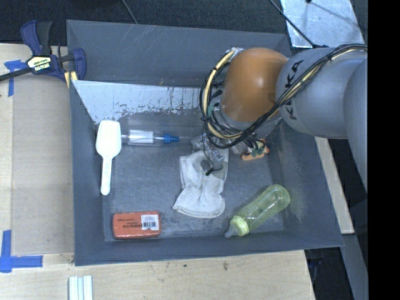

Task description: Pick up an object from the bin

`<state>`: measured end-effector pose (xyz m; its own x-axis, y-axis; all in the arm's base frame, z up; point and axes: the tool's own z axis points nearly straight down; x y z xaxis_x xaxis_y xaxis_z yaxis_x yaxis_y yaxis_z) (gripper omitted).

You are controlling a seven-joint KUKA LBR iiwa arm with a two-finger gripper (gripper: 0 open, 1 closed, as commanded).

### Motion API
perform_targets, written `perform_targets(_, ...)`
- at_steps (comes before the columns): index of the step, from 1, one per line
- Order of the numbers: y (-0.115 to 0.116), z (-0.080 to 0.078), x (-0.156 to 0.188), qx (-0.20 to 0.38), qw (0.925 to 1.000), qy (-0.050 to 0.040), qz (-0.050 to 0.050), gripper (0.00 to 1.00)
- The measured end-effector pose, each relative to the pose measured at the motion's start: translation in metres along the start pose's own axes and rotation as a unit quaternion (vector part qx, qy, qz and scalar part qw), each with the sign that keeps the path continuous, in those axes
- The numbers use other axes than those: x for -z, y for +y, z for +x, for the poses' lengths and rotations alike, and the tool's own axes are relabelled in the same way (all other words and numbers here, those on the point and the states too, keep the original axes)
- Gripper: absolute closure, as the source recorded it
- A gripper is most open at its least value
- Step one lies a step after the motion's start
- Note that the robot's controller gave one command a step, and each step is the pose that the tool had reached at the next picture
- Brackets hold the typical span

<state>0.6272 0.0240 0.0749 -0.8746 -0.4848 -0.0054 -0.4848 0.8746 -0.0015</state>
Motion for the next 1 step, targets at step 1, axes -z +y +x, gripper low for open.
perform_targets(1,0.0004,0.0005,0.0079,0.000,1.0000,0.0013,-0.001,1.00)
